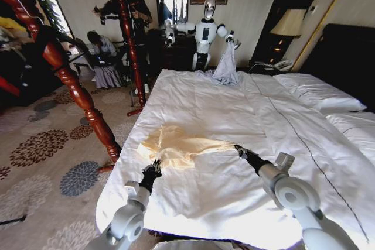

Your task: Pick up the clothes from the bed and hang them on the clothes hanger.

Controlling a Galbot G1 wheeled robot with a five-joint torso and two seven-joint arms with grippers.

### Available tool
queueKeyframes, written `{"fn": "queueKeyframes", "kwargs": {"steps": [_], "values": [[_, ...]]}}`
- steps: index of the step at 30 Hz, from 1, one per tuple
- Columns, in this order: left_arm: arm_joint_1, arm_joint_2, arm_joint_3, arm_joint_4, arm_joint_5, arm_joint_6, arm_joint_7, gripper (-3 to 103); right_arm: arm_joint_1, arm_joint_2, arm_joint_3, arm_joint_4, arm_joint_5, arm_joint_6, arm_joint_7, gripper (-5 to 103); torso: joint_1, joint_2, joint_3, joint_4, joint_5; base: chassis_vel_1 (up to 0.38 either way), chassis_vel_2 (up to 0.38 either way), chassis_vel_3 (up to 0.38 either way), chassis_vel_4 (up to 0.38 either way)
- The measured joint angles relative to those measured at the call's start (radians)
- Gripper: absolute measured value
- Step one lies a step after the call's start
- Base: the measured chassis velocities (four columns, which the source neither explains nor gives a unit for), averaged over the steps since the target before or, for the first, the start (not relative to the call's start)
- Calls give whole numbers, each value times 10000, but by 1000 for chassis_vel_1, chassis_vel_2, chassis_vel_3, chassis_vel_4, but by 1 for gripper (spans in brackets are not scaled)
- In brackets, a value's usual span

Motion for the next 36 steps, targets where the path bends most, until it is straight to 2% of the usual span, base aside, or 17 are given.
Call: {"fn": "queueKeyframes", "kwargs": {"steps": [3,7,8,10,11,13,14,15,17,18,20,24,25,29,33,34,36], "values": [[94,319,-419,-694,-424,165,-69,1,-219,-72,255,608,231,-60,72,0,1,-1,1,1,1,0,0,0,0],[576,1110,-1797,-1987,-1329,348,-138,1,-993,-317,1203,1562,959,-171,204,0,-1,1,0,1,-2,0,0,0,0],[576,1110,-1797,-1987,-1329,348,-138,1,-993,-317,1203,1562,959,-171,204,0,-1,1,0,1,-2,0,0,0,0],[845,1474,-2558,-2276,-1957,456,-303,1,-1463,-389,1690,1601,1294,-188,319,0,-1,0,0,0,2,0,0,0,0],[1041,1553,-2879,-2300,-2139,505,-358,1,-1559,-423,1773,1601,1335,-190,321,0,0,0,0,-10,3,0,0,0,0],[1225,1540,-3094,-2302,-2182,523,-387,1,-1549,-463,1777,1601,1326,-188,312,0,0,0,0,-15,5,0,0,0,0],[1670,1410,-3531,-2304,-2183,530,-387,1,-1421,-598,1766,1601,1358,-178,295,0,1,0,1,-10,3,0,0,0,0],[2197,1280,-3950,-2303,-1969,473,-308,1,-1360,-672,1787,1601,1424,-174,256,0,1,0,2,14,-4,0,0,0,0],[2806,1190,-4401,-2292,-1635,379,-179,1,-1422,-666,1963,1587,1379,-139,124,0,-1,0,0,14,3,0,0,0,0],[2806,1190,-4401,-2292,-1635,379,-179,1,-1422,-666,1963,1587,1379,-139,124,0,-1,0,0,14,3,0,0,0,0],[2707,1133,-4367,-2269,-1748,436,-147,1,-1325,-589,2079,1571,1407,-116,119,0,-1,1,0,-6,1,0,0,0,0],[2296,1168,-4113,-2251,-1804,497,-164,1,-1069,-596,1901,1558,886,-88,-27,0,1,0,1,-2,2,0,0,0,0],[2049,1294,-3958,-2240,-1822,528,-173,1,-966,-658,1742,1548,492,-44,-177,0,2,-1,1,4,2,0,0,0,0],[1494,1687,-3681,-2222,-1925,602,-171,1,-696,-875,1452,1539,169,31,-377,0,1,-2,1,-2,2,0,0,0,0],[-496,2349,-2415,-1466,-2441,816,-301,1,944,-1697,1,172,-69,127,-607,0,0,-1,2,4,2,0,0,0,0],[-496,2349,-2415,-1466,-2441,816,-301,1,944,-1697,1,172,-69,127,-607,0,0,-1,2,4,2,0,0,0,0],[-1822,2458,-1639,-573,-2689,864,-367,1,2023,-1847,-1032,-811,-70,144,-626,0,3,-3,3,-1,4,0,0,0,0]]}}
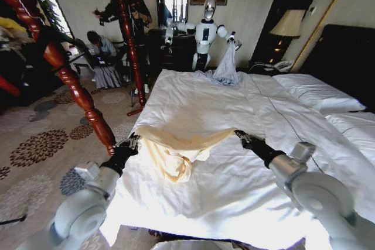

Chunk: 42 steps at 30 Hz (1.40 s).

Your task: Pick up the clothes from the bed and hang them on the clothes hanger.

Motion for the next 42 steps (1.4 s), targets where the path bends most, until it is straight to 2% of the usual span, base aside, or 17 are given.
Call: {"fn": "queueKeyframes", "kwargs": {"steps": [2,4,7,9,12,18,24,26,27,28,29,32,34,36,39,40,42], "values": [[-1187,-32,723,1023,-139,9,-8,1,1070,77,-830,-915,5,8,-2,0,0,1,0,-2,0,0,0,0,0],[-1424,-52,888,1257,-178,13,15,1,1319,116,-1000,-1136,9,12,-3,0,0,0,0,-1,0,0,0,0,0],[-3590,-458,2486,3264,-782,80,110,1,3166,632,-2375,-3149,107,15,83,0,1,0,2,4,0,0,0,0,0],[-3900,-558,2719,3551,-861,85,117,1,3400,718,-2553,-3440,124,15,91,0,2,-1,3,2,-1,0,0,0,0],[-5281,-1228,3775,5034,-1127,124,237,1,4544,1196,-3463,-4805,171,-11,149,0,2,0,2,-3,2,0,0,0,0],[-5989,-2254,4451,6928,-1488,299,292,1,6085,1843,-4416,-6638,234,-201,194,0,2,0,1,4,-3,0,0,0,0],[-6204,-2857,4528,7783,-1759,354,123,-1,6941,2152,-4979,-7733,278,-470,354,0,-2,0,-2,4,-3,0,0,0,0],[-6404,-3235,4333,8123,-2109,359,-114,10,7221,2332,-5131,-8115,533,-669,684,0,-4,1,-2,3,-2,0,0,0,0],[-6443,-3315,4276,8190,-2179,358,-168,10,7246,2358,-5137,-8156,561,-680,708,0,-4,2,-2,2,-2,0,0,0,0],[-6692,-3820,3882,8575,-2565,270,-451,15,7452,2655,-5120,-8493,824,-693,879,0,-3,1,-2,0,-2,0,0,0,0],[-6692,-3820,3882,8575,-2565,270,-451,15,7452,2655,-5120,-8493,824,-693,879,0,-3,1,-2,0,-2,0,0,0,0],[-7225,-4764,3158,9292,-3310,91,-1198,31,7645,3014,-5047,-8825,1051,-586,943,0,-1,1,-2,4,1,0,0,0,0],[-7369,-4943,3078,9530,-3417,134,-1568,31,7678,3052,-5072,-8880,1045,-580,965,0,-1,2,-3,1,-1,0,0,0,0],[-7676,-5352,3095,10221,-3628,756,-3094,42,7728,3190,-5213,-9052,887,-614,1098,0,-1,1,-1,-3,-1,0,0,0,0],[-7647,-5475,3184,10528,-3516,1536,-4241,58,7689,3309,-5193,-9118,860,-727,1329,0,-1,2,-2,4,0,0,0,0,0],[-7647,-5475,3184,10528,-3516,1536,-4241,58,7689,3309,-5193,-9118,860,-727,1329,0,-1,2,-2,4,0,0,0,0,0],[-7444,-5301,3166,10721,-3160,1767,-4527,69,7593,3195,-5152,-9131,821,-782,1423,0,-1,1,-1,0,-6,0,0,0,0]]}}
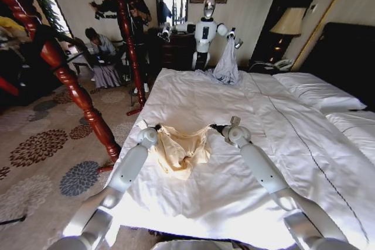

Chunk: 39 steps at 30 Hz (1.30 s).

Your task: Pick up the clothes from the bed and hang them on the clothes hanger.

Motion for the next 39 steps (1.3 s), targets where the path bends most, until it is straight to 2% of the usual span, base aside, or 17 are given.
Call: {"fn": "queueKeyframes", "kwargs": {"steps": [1,2,5,6,7,8,11,14,17,18,21,23,24,25,27,33,39], "values": [[152,283,1,-125,215,90,126,74,-56,-109,45,0,-40,-10,5,0,0,0,0,-3,1,0,0,0,0],[152,283,1,-125,215,90,126,74,-56,-109,45,0,-40,-10,5,0,0,0,0,-3,1,0,0,0,0],[703,1220,115,-1392,631,308,834,85,-238,-399,146,154,-189,-13,-161,1,0,0,-1,9,6,0,0,0,0],[703,1220,115,-1392,631,308,834,85,-238,-399,146,154,-189,-13,-161,1,0,0,-1,9,6,0,0,0,0],[894,1467,115,-1814,651,333,983,90,-303,-499,164,269,-267,-10,-254,7,-1,1,-2,8,4,0,0,0,0],[1091,1650,75,-2203,616,333,1089,95,-395,-597,166,418,-357,0,-340,7,-3,2,-3,5,3,0,0,0,0],[1533,2059,-75,-2981,505,215,1343,100,-586,-770,200,779,-435,11,-399,22,-3,2,-3,-2,4,0,0,0,0],[1817,2367,-136,-3472,451,198,1488,100,-691,-866,240,998,-435,12,-405,27,-1,2,-2,2,4,0,0,0,0],[2207,2827,-263,-4209,127,271,1807,100,-857,-1032,289,1263,-452,12,-453,44,-4,2,-3,3,4,0,0,0,0],[2207,2827,-263,-4209,127,271,1807,100,-857,-1032,289,1263,-452,12,-453,44,-4,2,-3,3,4,0,0,0,0],[2616,3277,-427,-4808,-191,371,2038,100,-1046,-1185,345,1495,-540,5,-505,61,-3,3,-3,0,4,0,0,0,0],[2736,3397,-527,-4900,-274,362,2041,100,-1130,-1245,365,1583,-649,4,-553,66,-2,2,-2,4,6,0,0,0,0],[2792,3442,-621,-4924,-347,230,2044,100,-1203,-1291,377,1659,-739,4,-598,66,-3,2,-2,6,4,0,0,0,0],[2665,3324,-1047,-4724,-859,-444,2080,100,-1440,-1382,479,1854,-887,12,-666,82,-4,2,-2,3,3,0,0,0,0],[2398,3244,-1226,-4555,-1197,-692,2041,100,-1623,-1429,567,1977,-981,25,-680,93,-1,2,-2,-2,6,0,0,0,0],[2716,3532,-972,-5341,-1212,-513,2086,100,-2016,-1505,853,2224,-991,37,-667,100,0,2,-1,1,7,0,0,0,0],[4019,3481,-611,-6407,-611,-350,2097,100,-2472,-1611,1388,2444,-628,39,-492,100,-2,2,-2,3,4,0,0,0,0]]}}
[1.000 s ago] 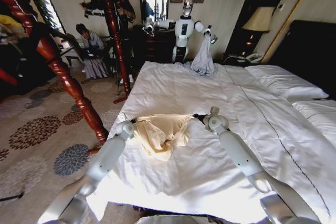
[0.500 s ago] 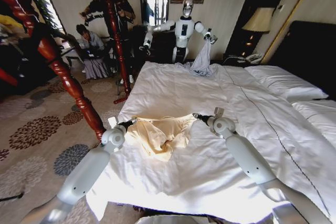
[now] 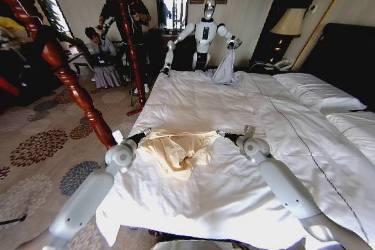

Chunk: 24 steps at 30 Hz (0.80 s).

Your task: Pick up the clothes from the bed and hang them on the clothes hanger.

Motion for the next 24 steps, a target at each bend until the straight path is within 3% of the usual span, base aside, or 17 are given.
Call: {"fn": "queueKeyframes", "kwargs": {"steps": [2,4,7,10,13,15,17,20,22,24], "values": [[486,-56,71,-271,489,24,169,100,-57,-20,102,-136,-341,160,-6,100,0,0,0,-3,0,0,0,0,0],[888,-40,87,-502,987,24,409,100,72,-14,107,-459,-1160,780,-447,100,-1,0,0,-3,4,0,0,0,0],[1208,47,72,-725,1313,24,580,100,550,3,8,-723,-1416,1031,-571,100,-1,0,0,-1,1,0,0,0,0],[1420,121,-11,-881,1430,24,636,100,912,3,-114,-825,-1176,832,-491,100,0,0,0,3,1,0,0,0,0],[1816,199,-248,-1208,1487,23,650,100,1425,-1,-218,-883,554,-1074,274,100,0,0,0,0,-2,0,0,0,0],[1904,208,-285,-1275,1523,23,661,100,1478,-2,-282,-952,519,-1350,277,100,0,0,0,-1,-1,0,0,0,0],[2210,227,-378,-1513,1684,23,707,100,1545,-1,-640,-1271,-781,-1586,-200,100,0,0,1,-1,2,0,0,0,0],[2397,238,-408,-1679,1801,23,724,100,1570,30,-826,-1466,-1353,-1458,-650,100,0,-1,0,-3,2,0,0,0,0],[2560,260,-450,-1818,1949,23,771,100,1579,207,-686,-1558,-335,-577,-1323,100,1,-1,0,-4,2,0,0,0,0],[2635,265,-482,-1870,1980,23,775,100,1631,316,-587,-1595,126,-245,-1546,100,0,-1,0,-3,1,0,0,0,0]]}}
